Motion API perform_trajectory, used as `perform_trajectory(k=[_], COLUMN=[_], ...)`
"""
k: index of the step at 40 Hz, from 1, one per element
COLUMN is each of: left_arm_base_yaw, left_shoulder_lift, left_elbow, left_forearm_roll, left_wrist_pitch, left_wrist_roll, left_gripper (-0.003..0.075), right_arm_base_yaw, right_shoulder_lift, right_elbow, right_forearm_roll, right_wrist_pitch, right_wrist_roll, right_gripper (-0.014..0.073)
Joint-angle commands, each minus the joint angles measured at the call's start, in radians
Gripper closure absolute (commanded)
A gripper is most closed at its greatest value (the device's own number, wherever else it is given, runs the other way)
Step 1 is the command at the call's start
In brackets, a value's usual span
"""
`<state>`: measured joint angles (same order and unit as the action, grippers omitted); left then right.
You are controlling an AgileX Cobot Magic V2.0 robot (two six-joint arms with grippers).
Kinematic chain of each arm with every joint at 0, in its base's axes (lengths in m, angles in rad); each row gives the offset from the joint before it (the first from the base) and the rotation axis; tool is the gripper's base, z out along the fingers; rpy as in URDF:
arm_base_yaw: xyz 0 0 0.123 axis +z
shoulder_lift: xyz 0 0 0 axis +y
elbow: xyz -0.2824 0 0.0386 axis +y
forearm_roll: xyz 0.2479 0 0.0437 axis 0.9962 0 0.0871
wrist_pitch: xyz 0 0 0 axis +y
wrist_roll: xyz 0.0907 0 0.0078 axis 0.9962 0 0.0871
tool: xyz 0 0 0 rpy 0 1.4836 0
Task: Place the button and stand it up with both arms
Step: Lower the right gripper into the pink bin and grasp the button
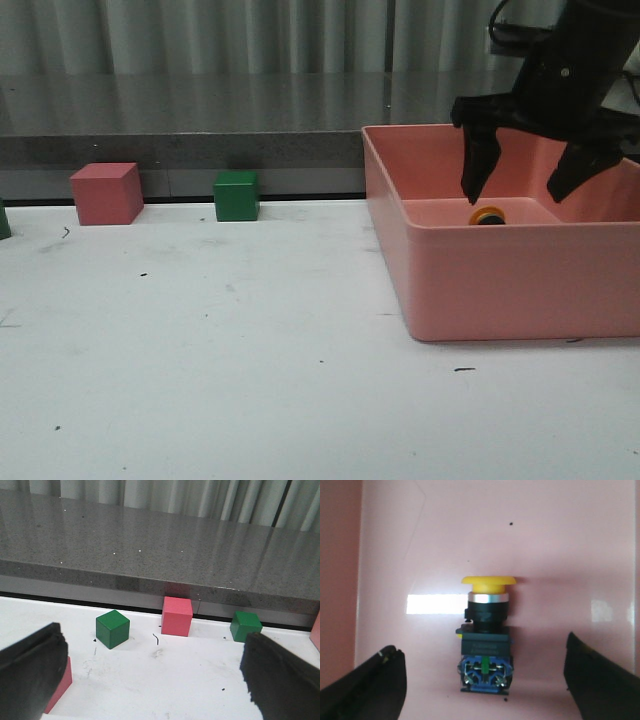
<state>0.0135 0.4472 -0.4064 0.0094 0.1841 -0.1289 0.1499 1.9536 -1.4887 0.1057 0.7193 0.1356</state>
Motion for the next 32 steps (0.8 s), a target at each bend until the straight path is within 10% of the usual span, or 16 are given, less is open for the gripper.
perform_trajectory(k=[1,9,22,32], left_arm_base_yaw=[-0.005,-0.005,-0.005,-0.005], left_shoulder_lift=[0.011,0.011,0.011,0.011], left_elbow=[-0.038,-0.038,-0.038,-0.038], left_forearm_roll=[-0.001,-0.001,-0.001,-0.001], left_wrist_pitch=[-0.076,-0.076,-0.078,-0.078], left_wrist_roll=[0.002,0.002,0.002,0.002], left_gripper=[0.0047,0.0047,0.0047,0.0047], right_arm_base_yaw=[-0.006,-0.006,-0.006,-0.006], right_shoulder_lift=[-0.002,0.059,0.060,0.013], right_elbow=[-0.053,-0.063,-0.063,-0.063], right_forearm_roll=[0.005,0.005,0.005,0.005], right_wrist_pitch=[-0.017,-0.017,-0.027,-0.015], right_wrist_roll=[0.004,0.004,0.004,0.004], right_gripper=[-0.0060,-0.0006,0.0338,0.0351])
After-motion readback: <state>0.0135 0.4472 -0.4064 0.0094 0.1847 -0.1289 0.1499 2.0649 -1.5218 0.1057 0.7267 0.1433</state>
